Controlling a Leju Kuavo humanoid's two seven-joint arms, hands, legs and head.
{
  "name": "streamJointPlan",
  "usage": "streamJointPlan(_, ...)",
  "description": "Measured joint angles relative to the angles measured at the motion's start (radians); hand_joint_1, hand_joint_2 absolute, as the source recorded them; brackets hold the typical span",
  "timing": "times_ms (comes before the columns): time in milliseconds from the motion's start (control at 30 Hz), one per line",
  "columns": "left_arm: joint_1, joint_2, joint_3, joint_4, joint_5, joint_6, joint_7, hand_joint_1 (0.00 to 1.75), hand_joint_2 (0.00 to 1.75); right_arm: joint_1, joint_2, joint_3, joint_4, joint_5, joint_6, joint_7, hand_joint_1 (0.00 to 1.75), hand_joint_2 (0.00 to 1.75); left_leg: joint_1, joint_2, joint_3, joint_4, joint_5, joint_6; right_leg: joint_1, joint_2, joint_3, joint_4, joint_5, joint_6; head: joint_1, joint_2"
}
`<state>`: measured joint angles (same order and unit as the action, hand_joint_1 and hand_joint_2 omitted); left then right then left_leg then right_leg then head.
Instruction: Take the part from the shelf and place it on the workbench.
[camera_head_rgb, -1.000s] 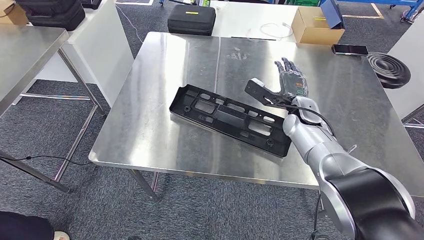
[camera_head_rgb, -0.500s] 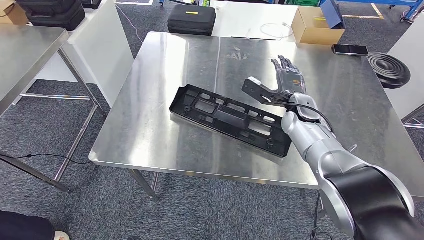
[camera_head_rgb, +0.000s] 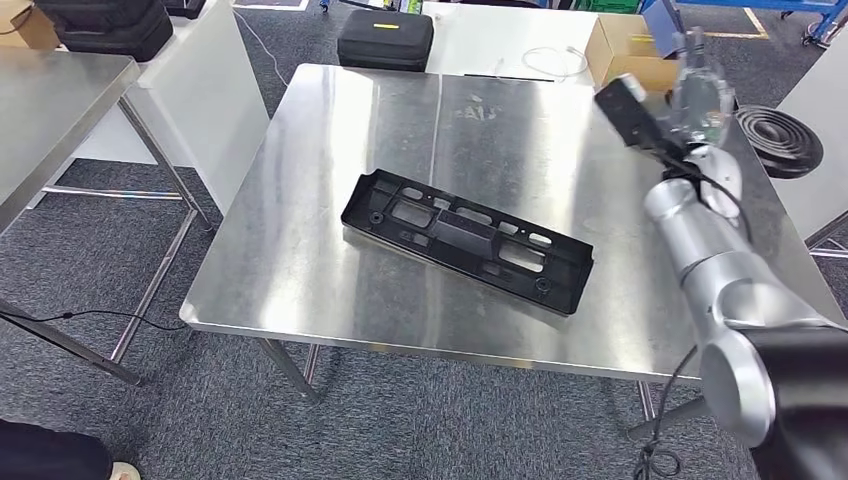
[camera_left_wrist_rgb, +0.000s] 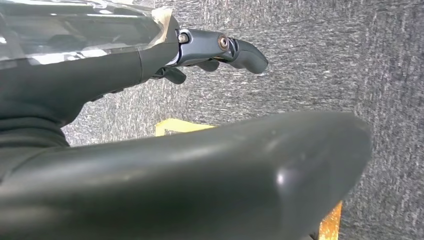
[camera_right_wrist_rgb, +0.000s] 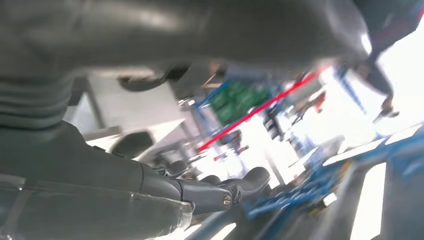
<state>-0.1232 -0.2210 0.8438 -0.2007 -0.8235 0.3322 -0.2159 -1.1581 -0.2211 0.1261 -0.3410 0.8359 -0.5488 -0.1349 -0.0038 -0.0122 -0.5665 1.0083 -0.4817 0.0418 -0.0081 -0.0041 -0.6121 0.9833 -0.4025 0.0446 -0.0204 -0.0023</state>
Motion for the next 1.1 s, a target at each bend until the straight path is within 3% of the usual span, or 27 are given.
streamJointPlan(133, 0.011, 0.006, 0.0, 0.0, -0.001, -0.005, -0.01, 0.0, 1.75, 0.01, -0.133, -0.115, -0.007, -0.085, -0.006, -0.034, 0.0, 1.75, -0.002, -0.007, 0.0, 0.0, -0.001, 0.001, -0.002, -0.005, 0.002, 0.0, -0.002, 0.004, 0.0, 0.0)
streamJointPlan(267, 0.02, 0.01, 0.002, 0.0, 0.0, -0.005, -0.015, 0.0, 1.75, 0.087, -0.269, -0.24, -0.006, -0.174, -0.01, -0.061, 0.0, 1.75, -0.003, -0.009, 0.002, 0.0, -0.003, 0.005, -0.002, -0.008, 0.005, -0.001, -0.005, 0.008, 0.0, 0.0)
streamJointPlan(433, 0.031, 0.014, 0.014, 0.0, 0.006, -0.007, -0.026, 0.0, 1.75, 0.317, -0.385, -0.428, -0.002, -0.331, -0.047, -0.111, 0.0, 1.75, -0.003, -0.012, 0.006, 0.0, -0.008, 0.01, -0.002, -0.012, 0.011, -0.001, -0.01, 0.014, 0.0, 0.0)
streamJointPlan(567, 0.034, 0.018, 0.019, 0.0, 0.005, -0.009, -0.03, 0.0, 1.75, 0.494, -0.414, -0.57, 0.005, -0.401, -0.061, -0.155, 0.0, 1.75, -0.003, -0.011, 0.005, -0.001, -0.01, 0.012, -0.003, -0.011, 0.011, -0.001, -0.011, 0.017, -0.001, 0.0)
streamJointPlan(833, 0.035, 0.022, 0.025, 0.0, 0.007, -0.009, -0.034, 0.0, 1.75, 0.637, -0.437, -0.7, 0.01, -0.445, -0.072, -0.115, 0.0, 1.75, -0.003, -0.01, 0.011, -0.001, -0.01, 0.011, -0.002, -0.01, 0.014, -0.001, -0.013, 0.017, 0.0, 0.0)
streamJointPlan(900, 0.037, 0.023, 0.029, 0.0, 0.012, -0.006, -0.035, 0.0, 0.87, 0.706, -0.429, -0.756, 0.013, -0.495, -0.077, -0.131, 0.0, 1.75, -0.003, -0.014, 0.012, -0.001, -0.01, 0.012, -0.002, -0.014, 0.017, -0.001, -0.014, 0.019, 0.0, 0.0)
streamJointPlan(967, 0.04, 0.023, 0.036, 0.0, 0.016, 0.0, -0.036, 0.0, 0.87, 0.78, -0.41, -0.817, 0.017, -0.535, -0.081, -0.152, 0.0, 1.75, -0.003, -0.015, 0.012, -0.001, -0.011, 0.011, -0.002, -0.015, 0.018, -0.001, -0.015, 0.019, 0.0, 0.0)
streamJointPlan(1033, 0.042, 0.023, 0.042, 0.0, 0.017, 0.005, -0.035, 0.0, 1.75, 0.85, -0.382, -0.873, 0.024, -0.554, -0.083, -0.164, 0.0, 1.75, -0.003, -0.015, 0.011, -0.001, -0.013, 0.011, -0.002, -0.015, 0.018, -0.001, -0.016, 0.018, 0.0, 0.0)
streamJointPlan(1100, 0.043, 0.023, 0.046, 0.0, 0.017, 0.011, -0.034, 0.0, 1.75, 0.912, -0.344, -0.918, 0.031, -0.556, -0.09, -0.157, 0.0, 1.75, -0.002, -0.014, 0.012, -0.001, -0.014, 0.01, -0.002, -0.014, 0.019, -0.001, -0.017, 0.017, 0.0, 0.0)
